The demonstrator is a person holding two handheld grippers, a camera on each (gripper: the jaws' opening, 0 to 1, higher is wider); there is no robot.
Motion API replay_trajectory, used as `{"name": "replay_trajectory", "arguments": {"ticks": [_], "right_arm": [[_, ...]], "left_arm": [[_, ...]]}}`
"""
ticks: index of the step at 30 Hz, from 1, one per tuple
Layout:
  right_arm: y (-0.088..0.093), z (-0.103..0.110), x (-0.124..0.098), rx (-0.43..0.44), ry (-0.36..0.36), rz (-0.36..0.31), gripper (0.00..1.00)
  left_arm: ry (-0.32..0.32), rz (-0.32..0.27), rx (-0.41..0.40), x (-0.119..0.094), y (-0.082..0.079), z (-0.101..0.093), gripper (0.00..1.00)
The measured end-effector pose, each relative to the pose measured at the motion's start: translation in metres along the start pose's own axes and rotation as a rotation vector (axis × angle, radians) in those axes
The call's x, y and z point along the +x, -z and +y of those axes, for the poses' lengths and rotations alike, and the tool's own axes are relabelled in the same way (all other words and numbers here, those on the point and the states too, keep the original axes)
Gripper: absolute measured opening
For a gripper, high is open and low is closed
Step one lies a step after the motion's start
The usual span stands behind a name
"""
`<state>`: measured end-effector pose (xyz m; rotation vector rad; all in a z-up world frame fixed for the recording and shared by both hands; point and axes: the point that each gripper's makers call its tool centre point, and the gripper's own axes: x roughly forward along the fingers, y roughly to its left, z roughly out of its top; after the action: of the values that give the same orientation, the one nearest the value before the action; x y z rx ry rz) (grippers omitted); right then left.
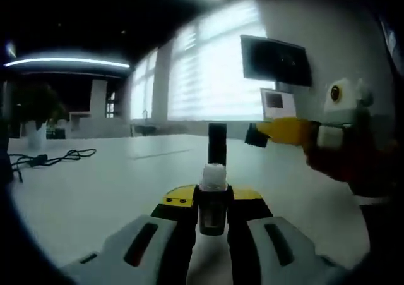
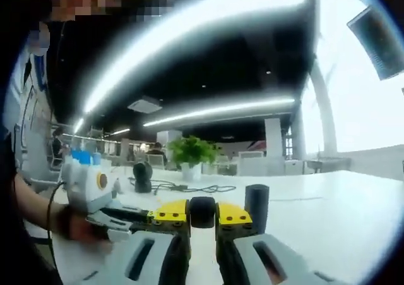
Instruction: Pick up cosmetic bottle twist off cap place on table pick up cap screw tight cap place on table
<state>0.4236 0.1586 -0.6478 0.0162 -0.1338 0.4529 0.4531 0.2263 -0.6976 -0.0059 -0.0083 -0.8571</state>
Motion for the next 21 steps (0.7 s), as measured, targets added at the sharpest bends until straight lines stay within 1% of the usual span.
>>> {"name": "replay_trajectory", "arguments": {"ticks": [1,5,6,10,13,15,17,21], "right_arm": [[0.005,-0.002,-0.002,-0.004,0.004,0.003,0.08],[0.015,-0.006,-0.006,-0.015,0.020,0.006,0.08],[0.018,-0.008,-0.007,-0.018,0.024,0.017,0.08],[0.026,-0.014,-0.009,-0.020,0.037,0.034,0.08],[0.027,-0.018,-0.011,-0.016,0.044,0.040,0.08],[0.028,-0.021,-0.011,-0.032,0.055,0.045,0.08],[0.031,-0.026,-0.010,-0.038,0.068,0.052,0.08],[0.032,-0.029,-0.010,-0.021,0.079,0.058,0.08]], "left_arm": [[-0.008,0.000,-0.001,0.001,0.000,0.002,0.08],[-0.027,0.010,-0.006,0.004,0.001,0.007,0.08],[-0.033,0.013,-0.005,0.005,0.002,0.008,0.08],[-0.037,0.021,0.002,0.008,0.003,0.008,0.08],[-0.065,0.037,0.010,0.011,0.005,0.013,0.08],[-0.087,0.040,0.006,0.013,0.006,0.018,0.08],[-0.093,0.040,-0.007,0.015,0.006,0.021,0.08],[-0.088,0.038,0.002,0.021,0.005,0.017,0.08]]}}
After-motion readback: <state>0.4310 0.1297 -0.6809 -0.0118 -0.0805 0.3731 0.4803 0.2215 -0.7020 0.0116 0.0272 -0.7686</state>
